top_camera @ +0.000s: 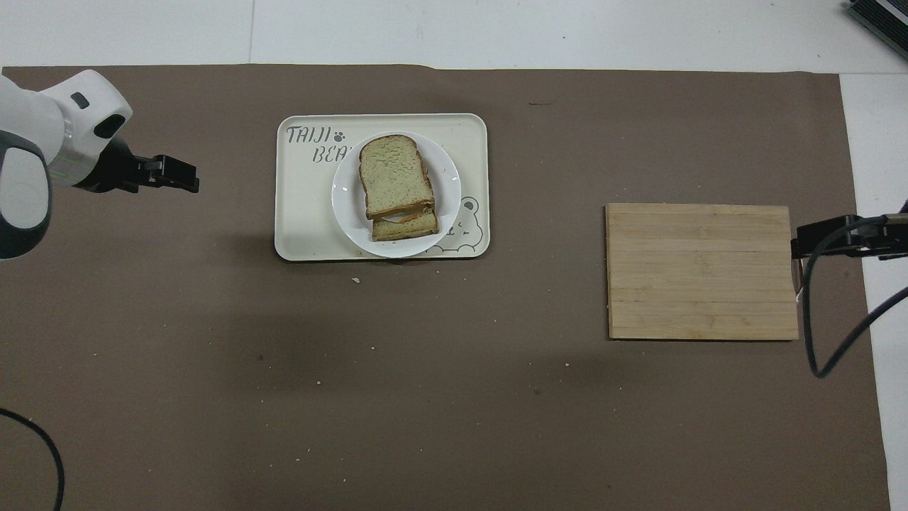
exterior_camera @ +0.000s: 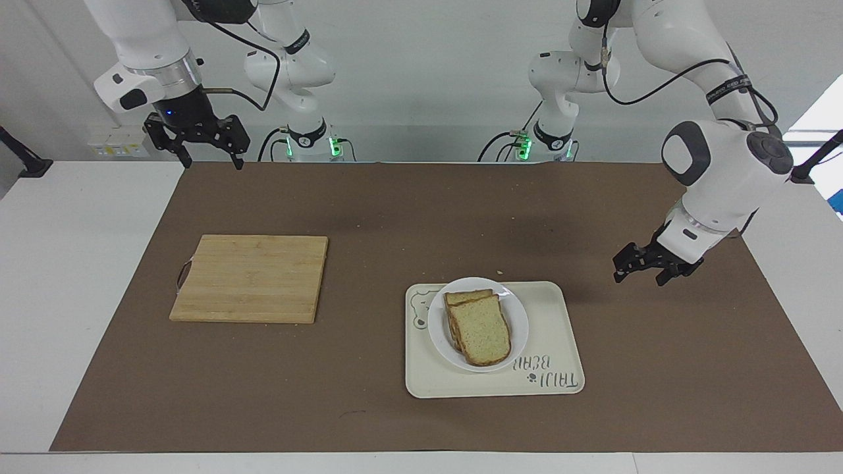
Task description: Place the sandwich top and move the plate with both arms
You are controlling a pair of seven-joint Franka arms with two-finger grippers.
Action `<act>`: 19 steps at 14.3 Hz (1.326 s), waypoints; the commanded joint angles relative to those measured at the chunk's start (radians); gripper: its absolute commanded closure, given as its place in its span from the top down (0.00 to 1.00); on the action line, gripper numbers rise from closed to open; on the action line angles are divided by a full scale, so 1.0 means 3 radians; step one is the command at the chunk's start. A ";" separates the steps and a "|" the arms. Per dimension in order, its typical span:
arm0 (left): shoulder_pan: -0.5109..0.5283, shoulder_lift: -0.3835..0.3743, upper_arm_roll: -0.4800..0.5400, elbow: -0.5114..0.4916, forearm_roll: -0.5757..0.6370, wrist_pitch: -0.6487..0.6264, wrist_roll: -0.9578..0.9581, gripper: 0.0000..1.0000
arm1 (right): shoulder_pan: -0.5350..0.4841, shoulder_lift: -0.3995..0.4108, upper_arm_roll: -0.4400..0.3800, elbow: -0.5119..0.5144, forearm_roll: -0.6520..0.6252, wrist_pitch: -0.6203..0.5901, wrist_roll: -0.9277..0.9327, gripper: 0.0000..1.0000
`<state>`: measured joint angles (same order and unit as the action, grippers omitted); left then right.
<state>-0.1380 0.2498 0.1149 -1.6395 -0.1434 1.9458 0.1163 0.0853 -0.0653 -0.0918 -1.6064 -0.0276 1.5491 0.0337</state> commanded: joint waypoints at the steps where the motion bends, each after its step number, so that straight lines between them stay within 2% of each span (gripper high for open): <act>1: -0.0026 -0.0330 0.0011 0.0025 0.0222 -0.0298 -0.0076 1.00 | -0.0034 -0.0053 0.0009 -0.0065 0.0005 0.0011 -0.0072 1.00; 4: -0.0041 -0.0627 -0.0015 0.0025 0.0299 -0.0554 -0.0091 1.00 | -0.0034 -0.0059 0.0010 -0.0076 0.0020 0.0011 -0.0072 1.00; 9: -0.0046 -0.0960 -0.0071 0.0025 0.0473 -0.1065 -0.0066 1.00 | -0.0034 -0.0059 0.0015 -0.0076 0.0020 0.0011 -0.0072 1.00; 19: 0.0005 -0.0966 -0.0025 0.0040 0.0401 -0.1107 -0.0091 1.00 | -0.0034 -0.0059 0.0009 -0.0076 0.0020 0.0011 -0.0077 1.00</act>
<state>-0.1378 -0.0317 0.1073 -1.6198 -0.0247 1.6213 0.1047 0.0854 -0.0653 -0.0918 -1.6081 -0.0271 1.5491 0.0337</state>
